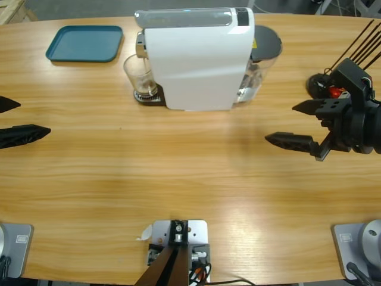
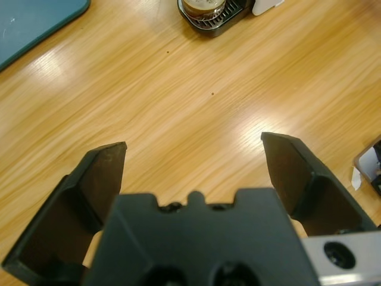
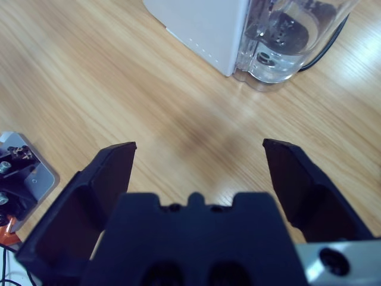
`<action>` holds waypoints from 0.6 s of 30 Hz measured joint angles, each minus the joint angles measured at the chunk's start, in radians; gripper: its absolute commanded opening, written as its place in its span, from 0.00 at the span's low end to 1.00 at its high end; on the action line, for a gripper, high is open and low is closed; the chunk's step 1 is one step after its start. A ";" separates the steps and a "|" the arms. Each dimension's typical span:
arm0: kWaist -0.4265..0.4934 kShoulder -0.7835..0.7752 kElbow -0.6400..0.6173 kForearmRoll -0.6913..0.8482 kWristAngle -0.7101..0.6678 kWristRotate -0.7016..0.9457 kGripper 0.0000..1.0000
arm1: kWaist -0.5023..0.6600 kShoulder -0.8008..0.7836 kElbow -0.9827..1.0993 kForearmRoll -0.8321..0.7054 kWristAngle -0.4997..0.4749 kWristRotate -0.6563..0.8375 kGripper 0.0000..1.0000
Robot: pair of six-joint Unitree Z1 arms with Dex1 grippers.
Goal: Pour coffee
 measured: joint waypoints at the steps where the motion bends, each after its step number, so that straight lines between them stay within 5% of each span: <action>1: 0.000 0.000 0.002 -0.002 0.000 0.000 1.00 | 0.000 0.000 0.000 0.000 0.000 0.000 0.96; 18: 0.000 0.000 0.006 -0.007 -0.002 0.000 1.00 | 0.000 0.000 0.000 0.000 -0.004 0.004 0.96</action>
